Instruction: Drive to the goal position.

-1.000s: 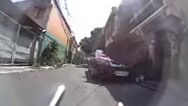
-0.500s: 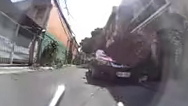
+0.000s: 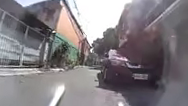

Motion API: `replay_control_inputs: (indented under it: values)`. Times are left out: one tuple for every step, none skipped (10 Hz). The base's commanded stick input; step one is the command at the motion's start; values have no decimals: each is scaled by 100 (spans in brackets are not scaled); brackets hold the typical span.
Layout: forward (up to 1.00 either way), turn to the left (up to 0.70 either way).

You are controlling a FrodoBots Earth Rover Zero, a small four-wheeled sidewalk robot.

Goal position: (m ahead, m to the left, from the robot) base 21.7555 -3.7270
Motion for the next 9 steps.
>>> replay_control_inputs:
  values:
    - [100,0]
    - [100,0]
    - [100,0]
    - [100,0]
    - [100,1]
    - [100,3]
    - [100,35]
    - [100,35]
    - [100,29]
